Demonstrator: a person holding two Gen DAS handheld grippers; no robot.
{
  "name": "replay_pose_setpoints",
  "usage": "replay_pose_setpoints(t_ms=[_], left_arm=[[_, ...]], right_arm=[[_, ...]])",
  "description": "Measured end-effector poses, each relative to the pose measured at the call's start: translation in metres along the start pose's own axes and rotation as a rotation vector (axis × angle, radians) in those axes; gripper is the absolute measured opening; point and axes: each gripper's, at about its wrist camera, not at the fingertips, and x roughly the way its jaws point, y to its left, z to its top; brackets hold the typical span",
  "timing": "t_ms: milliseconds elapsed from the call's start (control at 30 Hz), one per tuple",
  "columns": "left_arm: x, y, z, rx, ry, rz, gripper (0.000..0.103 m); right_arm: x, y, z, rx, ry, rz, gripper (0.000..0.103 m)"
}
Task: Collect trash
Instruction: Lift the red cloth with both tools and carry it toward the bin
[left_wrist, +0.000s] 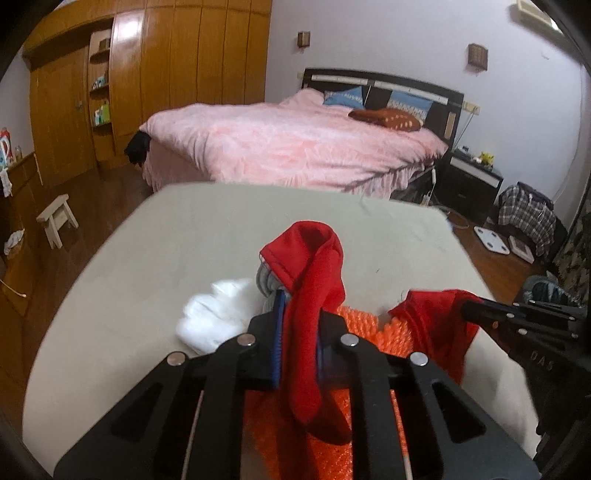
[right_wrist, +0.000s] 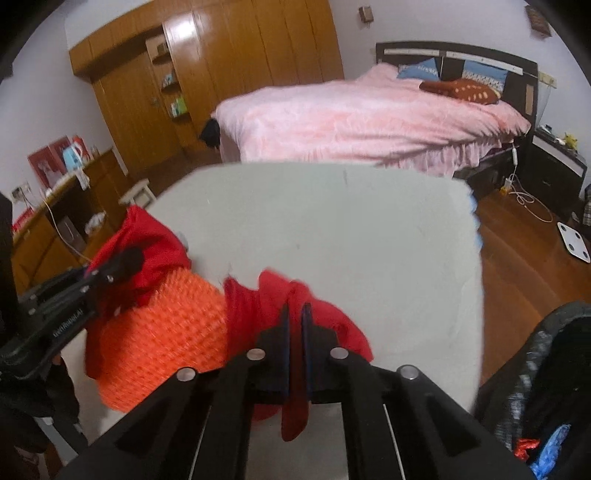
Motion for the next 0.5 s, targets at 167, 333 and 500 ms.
replay_pose_setpoints(t_ms=[167, 333, 500], left_arm=[[-0.029, -0.008, 0.010, 0.009, -0.055, -0.013, 0.012], [-0.061, -0.023, 0.016, 0.024, -0.118, -0.020, 0.012], [-0.083, -0.037, 0.020, 0.045, -0.172, -0.028, 0.011]], right_arm=[[-0.034, 0.006, 0.009, -0.008, -0.064, 0.017, 0.006], [-0.067, 0.007, 0.015, 0.002, -0.121, 0.031, 0.005], [-0.094, 0.003, 0.018, 0.004, -0.166, 0.028, 0.006]])
